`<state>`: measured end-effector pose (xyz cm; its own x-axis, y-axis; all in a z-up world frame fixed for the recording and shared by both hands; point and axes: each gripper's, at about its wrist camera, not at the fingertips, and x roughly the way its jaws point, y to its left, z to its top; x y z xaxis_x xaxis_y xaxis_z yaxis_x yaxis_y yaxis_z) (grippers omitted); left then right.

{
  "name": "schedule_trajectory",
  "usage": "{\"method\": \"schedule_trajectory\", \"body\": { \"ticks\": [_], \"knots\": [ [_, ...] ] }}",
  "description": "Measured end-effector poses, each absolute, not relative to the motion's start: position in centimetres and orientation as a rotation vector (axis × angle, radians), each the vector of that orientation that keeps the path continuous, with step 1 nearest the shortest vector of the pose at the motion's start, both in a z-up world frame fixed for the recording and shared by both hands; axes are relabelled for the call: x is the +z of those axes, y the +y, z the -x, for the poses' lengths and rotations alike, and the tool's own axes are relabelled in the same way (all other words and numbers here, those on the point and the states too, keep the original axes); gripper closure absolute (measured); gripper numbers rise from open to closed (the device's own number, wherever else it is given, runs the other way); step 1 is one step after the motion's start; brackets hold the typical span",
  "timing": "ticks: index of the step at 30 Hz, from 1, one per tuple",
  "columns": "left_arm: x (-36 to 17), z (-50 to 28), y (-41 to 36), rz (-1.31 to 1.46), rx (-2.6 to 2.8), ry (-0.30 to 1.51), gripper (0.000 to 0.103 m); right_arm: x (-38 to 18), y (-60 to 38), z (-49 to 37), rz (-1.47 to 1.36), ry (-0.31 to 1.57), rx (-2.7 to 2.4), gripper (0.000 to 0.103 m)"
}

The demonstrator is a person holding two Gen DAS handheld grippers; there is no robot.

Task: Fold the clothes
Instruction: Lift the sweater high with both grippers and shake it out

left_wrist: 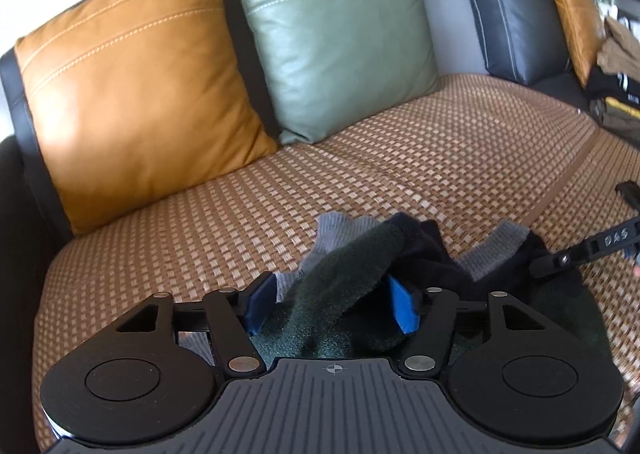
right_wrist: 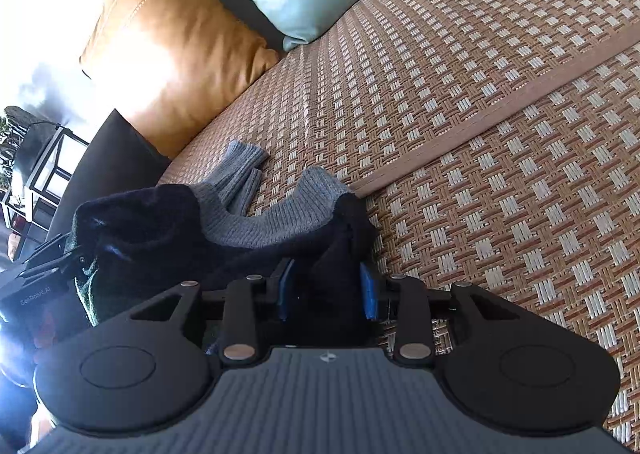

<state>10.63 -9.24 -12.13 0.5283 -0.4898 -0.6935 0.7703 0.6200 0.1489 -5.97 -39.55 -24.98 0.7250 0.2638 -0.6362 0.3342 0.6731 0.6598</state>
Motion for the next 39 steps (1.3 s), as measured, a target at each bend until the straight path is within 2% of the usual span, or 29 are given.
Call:
{"method": "schedule_trajectory", "body": {
  "ticks": [2,3,4,5,6,9,11,15,19,28,33,39],
  "knots": [
    [-12.6,-10.6,-9.7,-0.503,-0.801,0.663,0.032,-25.0,-39.6,6.1,-0.862,0.778,-0.05,0.066],
    [-12.8,-10.5,-10.0,-0.519,-0.824,0.672,0.067,-25.0,-39.6,6.1,-0.865,0.776,-0.053,0.067],
    [-13.0,-10.5,-10.2,-0.532,-0.836,0.68,0.1,-25.0,-39.6,6.2,-0.863,0.776,-0.064,0.074],
    [-13.1,-10.5,-10.5,-0.538,-0.82,0.687,0.1,-25.1,-39.6,6.2,-0.854,0.781,-0.074,0.083],
    [-13.2,-10.5,-10.7,-0.544,-0.805,0.694,0.1,-25.1,-39.6,6.3,-0.845,0.785,-0.084,0.087],
    [-11.5,-10.5,-10.2,-0.501,-0.719,0.659,0.101,-24.1,-40.0,6.3,-0.828,0.79,-0.088,0.089],
    [-8.5,-10.4,-8.9,-0.432,-0.68,0.622,0.101,-21.1,-40.3,6.5,-0.752,0.744,-0.074,0.09],
    [-1.9,-8.8,-7.2,-0.418,-0.546,0.497,0.101,-11.9,-40.7,6.6,-0.597,0.598,-0.029,0.09],
    [6.0,-6.0,-4.0,-0.293,-0.451,0.373,0.101,-1.5,-39.9,8.0,-0.471,0.43,0.012,0.09],
    [21.9,3.1,1.0,-0.143,-0.312,0.09,0.1,19.6,-34.5,14.0,-0.17,0.086,0.068,0.09],
    [28.5,7.2,2.1,-0.107,-0.285,-0.027,0.1,27.1,-32.5,16.5,-0.086,-0.046,0.052,0.09],
    [32.8,11.2,2.3,-0.102,-0.281,-0.117,0.103,31.9,-31.8,19.0,-0.033,-0.154,0.025,0.09]
  ]
}}
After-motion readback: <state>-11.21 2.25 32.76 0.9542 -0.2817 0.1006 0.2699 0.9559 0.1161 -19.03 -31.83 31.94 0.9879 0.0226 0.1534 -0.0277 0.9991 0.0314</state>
